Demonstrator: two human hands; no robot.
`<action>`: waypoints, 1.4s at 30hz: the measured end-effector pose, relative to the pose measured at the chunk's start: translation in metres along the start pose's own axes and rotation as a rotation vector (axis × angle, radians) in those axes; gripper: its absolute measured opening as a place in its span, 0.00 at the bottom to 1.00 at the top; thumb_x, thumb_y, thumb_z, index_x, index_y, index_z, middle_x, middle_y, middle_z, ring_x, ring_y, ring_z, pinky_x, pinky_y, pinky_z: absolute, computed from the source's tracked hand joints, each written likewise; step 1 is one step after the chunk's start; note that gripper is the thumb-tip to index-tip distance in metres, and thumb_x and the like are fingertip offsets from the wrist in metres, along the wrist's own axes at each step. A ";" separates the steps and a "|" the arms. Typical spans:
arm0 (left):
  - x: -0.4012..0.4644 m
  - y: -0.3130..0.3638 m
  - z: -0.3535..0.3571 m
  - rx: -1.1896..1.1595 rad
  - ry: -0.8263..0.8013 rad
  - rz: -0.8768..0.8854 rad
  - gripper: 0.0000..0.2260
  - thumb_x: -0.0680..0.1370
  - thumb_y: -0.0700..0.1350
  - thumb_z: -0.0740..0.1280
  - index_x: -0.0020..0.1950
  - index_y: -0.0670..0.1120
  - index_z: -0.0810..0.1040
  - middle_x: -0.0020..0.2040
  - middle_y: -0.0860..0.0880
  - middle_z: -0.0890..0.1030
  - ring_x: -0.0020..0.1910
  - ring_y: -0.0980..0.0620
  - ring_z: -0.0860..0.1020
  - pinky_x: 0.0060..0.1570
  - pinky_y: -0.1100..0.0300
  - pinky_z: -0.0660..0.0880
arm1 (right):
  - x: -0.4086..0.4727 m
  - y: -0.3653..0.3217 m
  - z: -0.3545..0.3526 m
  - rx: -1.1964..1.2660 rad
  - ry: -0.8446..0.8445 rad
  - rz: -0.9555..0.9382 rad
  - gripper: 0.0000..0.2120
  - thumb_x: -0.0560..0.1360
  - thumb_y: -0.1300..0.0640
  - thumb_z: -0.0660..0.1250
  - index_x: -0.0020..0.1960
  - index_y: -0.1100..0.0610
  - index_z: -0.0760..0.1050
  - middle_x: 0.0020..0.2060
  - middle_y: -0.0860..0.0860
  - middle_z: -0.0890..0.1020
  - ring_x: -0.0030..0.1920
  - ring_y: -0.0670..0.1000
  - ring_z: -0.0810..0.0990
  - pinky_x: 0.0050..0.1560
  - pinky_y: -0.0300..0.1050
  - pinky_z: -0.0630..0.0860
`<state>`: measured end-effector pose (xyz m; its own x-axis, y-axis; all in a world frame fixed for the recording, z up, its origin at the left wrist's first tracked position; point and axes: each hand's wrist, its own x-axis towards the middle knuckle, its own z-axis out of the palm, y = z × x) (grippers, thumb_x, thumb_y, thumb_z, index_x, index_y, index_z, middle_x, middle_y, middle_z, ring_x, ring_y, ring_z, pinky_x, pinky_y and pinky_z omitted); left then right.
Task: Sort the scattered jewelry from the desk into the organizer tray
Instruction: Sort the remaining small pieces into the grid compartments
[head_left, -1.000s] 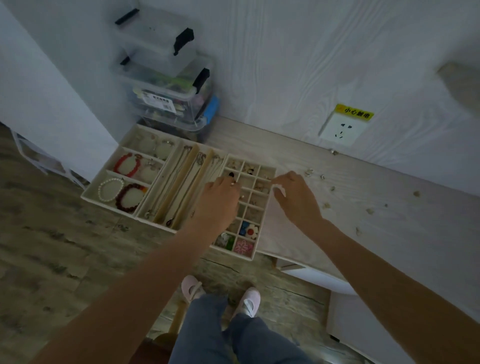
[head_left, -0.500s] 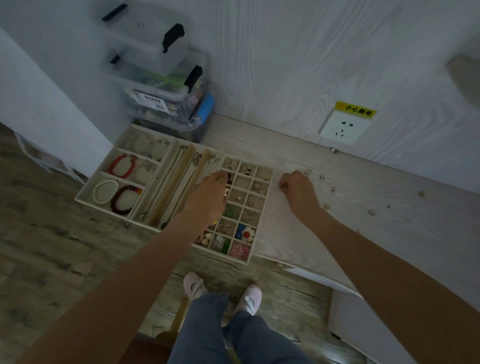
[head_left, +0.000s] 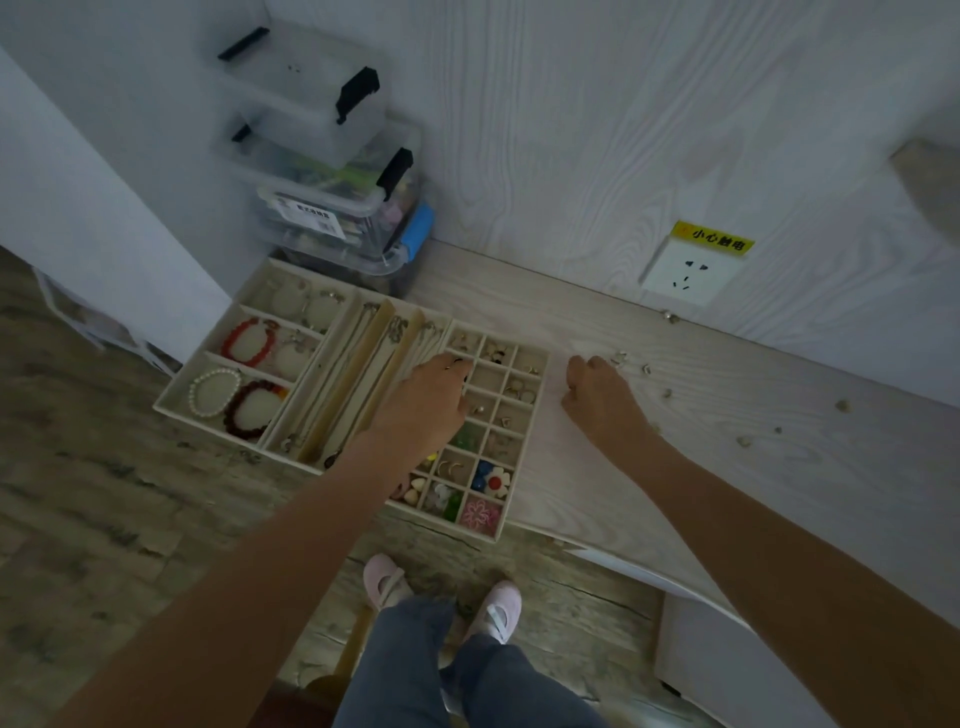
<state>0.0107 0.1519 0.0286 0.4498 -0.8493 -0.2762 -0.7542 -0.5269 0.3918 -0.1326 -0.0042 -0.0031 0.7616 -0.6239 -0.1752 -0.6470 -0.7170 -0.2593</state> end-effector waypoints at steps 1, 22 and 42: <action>0.001 0.001 0.000 -0.001 -0.008 -0.008 0.21 0.79 0.41 0.59 0.73 0.45 0.64 0.69 0.45 0.68 0.66 0.45 0.69 0.64 0.51 0.69 | 0.000 0.001 0.001 0.065 0.013 0.036 0.07 0.76 0.65 0.59 0.52 0.65 0.71 0.43 0.57 0.69 0.44 0.57 0.73 0.39 0.43 0.63; -0.001 -0.016 -0.002 -0.139 0.044 -0.028 0.18 0.79 0.35 0.59 0.69 0.42 0.69 0.66 0.43 0.71 0.63 0.46 0.71 0.62 0.59 0.65 | 0.002 -0.051 -0.034 1.610 -0.243 0.251 0.11 0.75 0.73 0.60 0.38 0.62 0.72 0.34 0.54 0.80 0.36 0.49 0.83 0.39 0.35 0.79; 0.006 -0.039 -0.004 -0.073 0.040 0.006 0.22 0.76 0.32 0.61 0.70 0.43 0.69 0.70 0.47 0.66 0.64 0.47 0.71 0.62 0.57 0.70 | 0.046 -0.085 -0.025 0.760 -0.157 -0.080 0.07 0.73 0.70 0.66 0.50 0.66 0.80 0.40 0.55 0.81 0.30 0.39 0.79 0.38 0.24 0.74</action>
<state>0.0446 0.1667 0.0150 0.4654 -0.8521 -0.2394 -0.7205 -0.5218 0.4567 -0.0437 0.0201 0.0341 0.8380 -0.4870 -0.2460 -0.4304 -0.3130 -0.8466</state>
